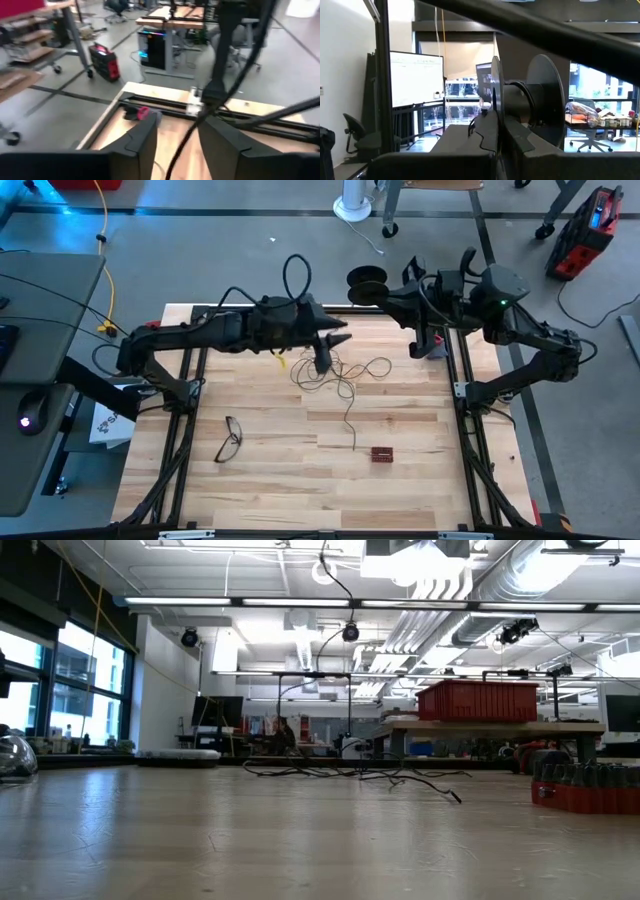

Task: Coil cords
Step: Coil the black wire into the spool

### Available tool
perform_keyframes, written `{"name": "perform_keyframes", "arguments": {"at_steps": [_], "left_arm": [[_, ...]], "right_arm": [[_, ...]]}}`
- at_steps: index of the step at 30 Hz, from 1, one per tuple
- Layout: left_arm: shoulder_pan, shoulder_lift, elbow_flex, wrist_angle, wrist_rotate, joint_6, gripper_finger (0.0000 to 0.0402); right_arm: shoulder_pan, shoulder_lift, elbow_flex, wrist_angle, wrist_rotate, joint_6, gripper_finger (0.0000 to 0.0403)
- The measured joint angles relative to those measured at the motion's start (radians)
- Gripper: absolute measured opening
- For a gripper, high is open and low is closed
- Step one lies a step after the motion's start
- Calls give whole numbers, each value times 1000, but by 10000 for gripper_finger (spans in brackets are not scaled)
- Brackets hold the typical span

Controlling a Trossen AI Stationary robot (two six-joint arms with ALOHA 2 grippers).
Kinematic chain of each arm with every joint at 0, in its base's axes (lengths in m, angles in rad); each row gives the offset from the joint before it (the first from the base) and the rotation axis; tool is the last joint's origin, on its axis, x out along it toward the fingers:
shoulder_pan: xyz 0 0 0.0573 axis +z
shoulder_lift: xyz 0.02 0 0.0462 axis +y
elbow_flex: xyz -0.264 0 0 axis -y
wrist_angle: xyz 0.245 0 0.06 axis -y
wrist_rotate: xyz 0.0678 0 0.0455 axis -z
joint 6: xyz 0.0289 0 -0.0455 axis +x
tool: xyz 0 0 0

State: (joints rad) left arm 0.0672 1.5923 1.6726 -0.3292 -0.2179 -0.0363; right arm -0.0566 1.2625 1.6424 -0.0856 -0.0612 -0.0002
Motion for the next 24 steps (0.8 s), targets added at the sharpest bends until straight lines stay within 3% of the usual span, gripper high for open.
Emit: {"name": "perform_keyframes", "arguments": {"at_steps": [10,24], "left_arm": [[17,-2,2,-243,42,23,166],[18,-85,2,-298,-6,57,166]], "right_arm": [[0,0,0,-3,-3,-5,0],[0,0,0,-8,-3,-8,0]]}}
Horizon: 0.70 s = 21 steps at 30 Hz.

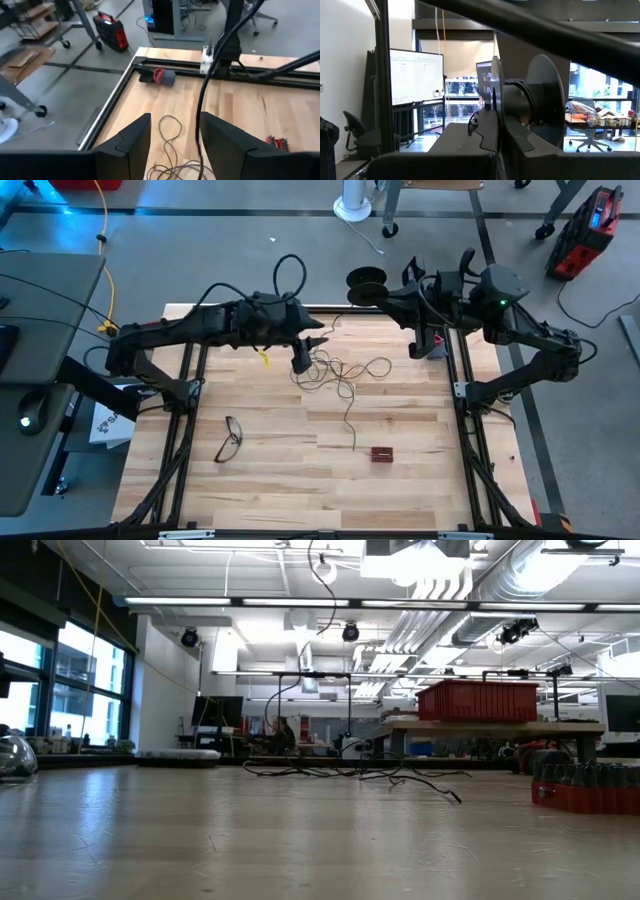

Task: Coil cords
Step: Coil the black wire into the spool

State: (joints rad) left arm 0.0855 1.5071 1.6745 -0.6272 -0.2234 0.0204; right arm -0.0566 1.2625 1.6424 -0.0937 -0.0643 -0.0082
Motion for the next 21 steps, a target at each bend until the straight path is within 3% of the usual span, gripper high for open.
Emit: {"name": "perform_keyframes", "arguments": {"at_steps": [7,21], "left_arm": [[-1,13,0,-10,-1,2,164],[-2,-45,0,-13,11,-9,125]], "right_arm": [[0,0,0,-13,0,0,0],[-3,0,0,-24,0,0,0]]}}
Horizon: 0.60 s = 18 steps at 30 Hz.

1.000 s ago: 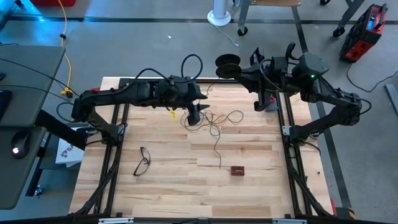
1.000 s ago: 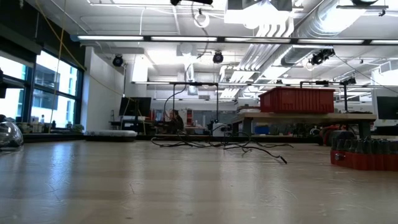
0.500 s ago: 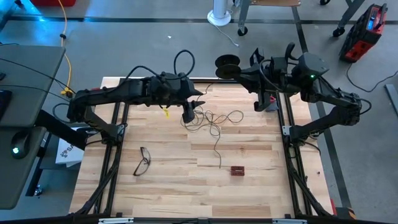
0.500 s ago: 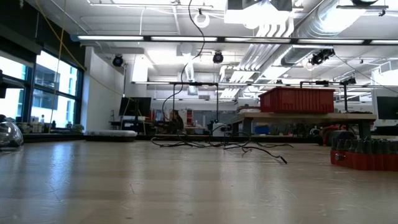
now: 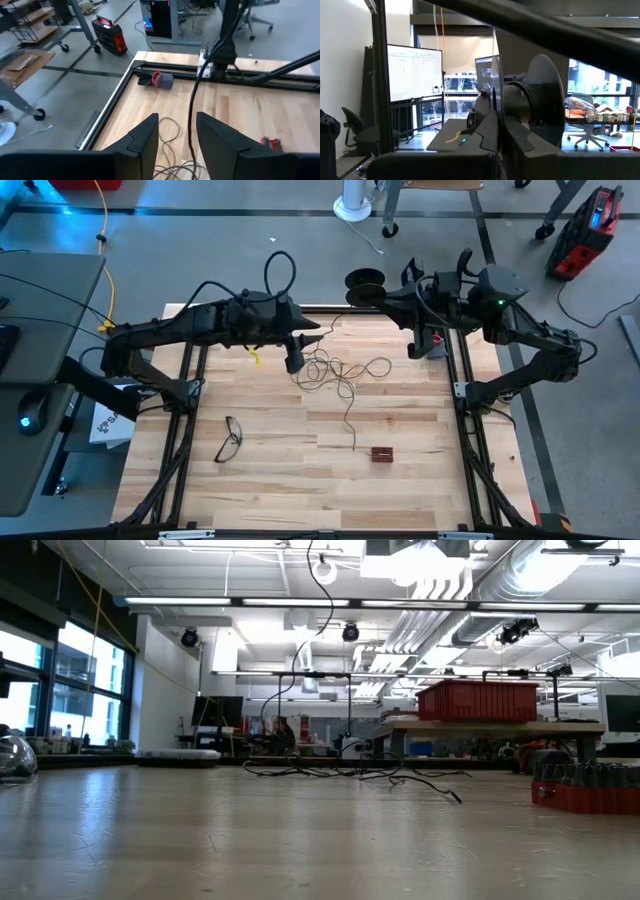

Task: Coil cords
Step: Coil the black wire into the spool

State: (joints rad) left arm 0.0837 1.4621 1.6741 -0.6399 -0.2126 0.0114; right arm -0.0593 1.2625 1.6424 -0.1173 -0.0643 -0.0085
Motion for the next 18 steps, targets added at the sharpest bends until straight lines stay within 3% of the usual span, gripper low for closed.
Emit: {"name": "perform_keyframes", "arguments": {"at_steps": [5,9,18], "left_arm": [[0,-2,0,2,10,-10,122],[0,11,0,1,99,-38,121],[2,17,0,17,70,-21,119]], "right_arm": [[0,0,0,0,0,-18,0],[0,0,0,0,0,-18,0],[0,0,0,0,0,-18,0]]}}
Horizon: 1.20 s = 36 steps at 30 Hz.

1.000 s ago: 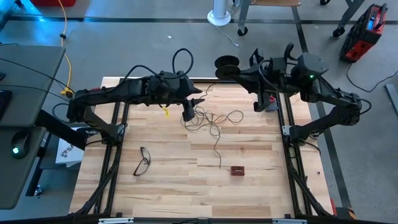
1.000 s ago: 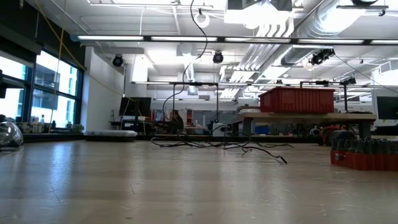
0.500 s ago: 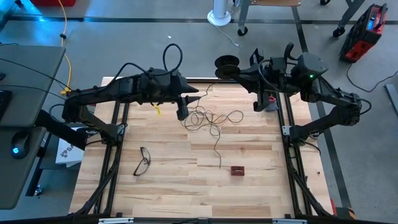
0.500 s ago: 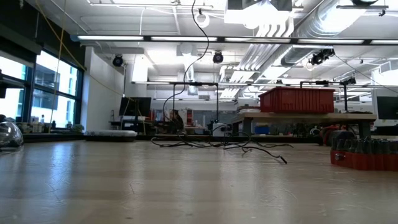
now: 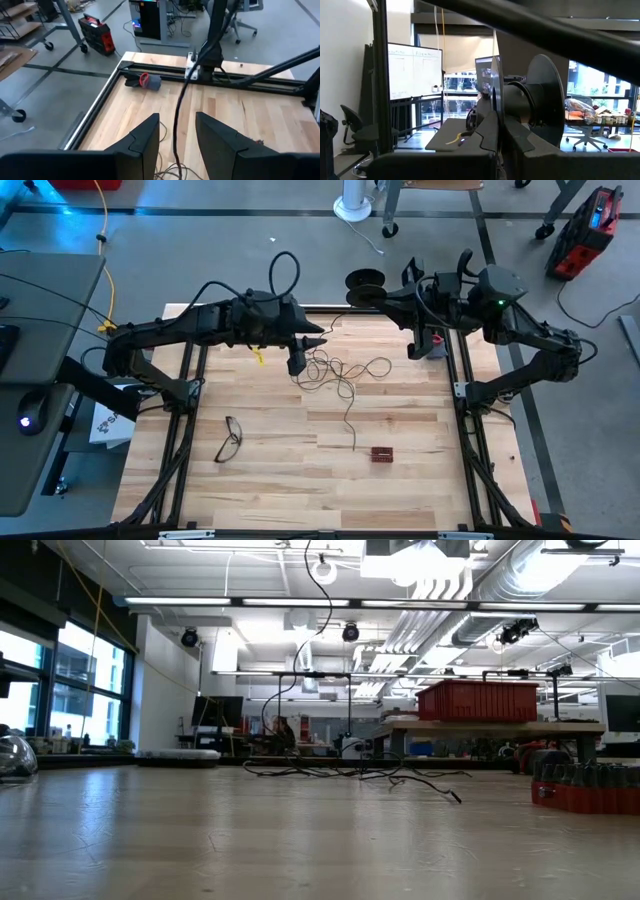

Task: Coil cords
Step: Coil the black wire into the spool

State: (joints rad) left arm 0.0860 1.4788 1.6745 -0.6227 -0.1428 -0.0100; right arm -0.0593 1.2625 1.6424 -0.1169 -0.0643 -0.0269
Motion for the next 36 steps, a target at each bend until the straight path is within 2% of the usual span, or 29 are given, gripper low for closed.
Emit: {"name": "perform_keyframes", "arguments": {"at_steps": [12,20,24,28,31,36], "left_arm": [[0,1,0,-2,2,-4,49],[0,1,0,-2,2,-4,34],[0,1,0,-2,0,-7,6],[14,6,0,14,26,2,2],[39,17,0,81,103,0,1],[63,27,0,165,226,2,1]], "right_arm": [[0,0,0,-6,0,0,0],[0,0,0,-6,0,3,0],[0,0,0,-6,-5,7,0],[-1,7,0,10,-131,61,0],[0,30,2,12,-179,118,0],[13,74,2,1,-336,194,0]]}}
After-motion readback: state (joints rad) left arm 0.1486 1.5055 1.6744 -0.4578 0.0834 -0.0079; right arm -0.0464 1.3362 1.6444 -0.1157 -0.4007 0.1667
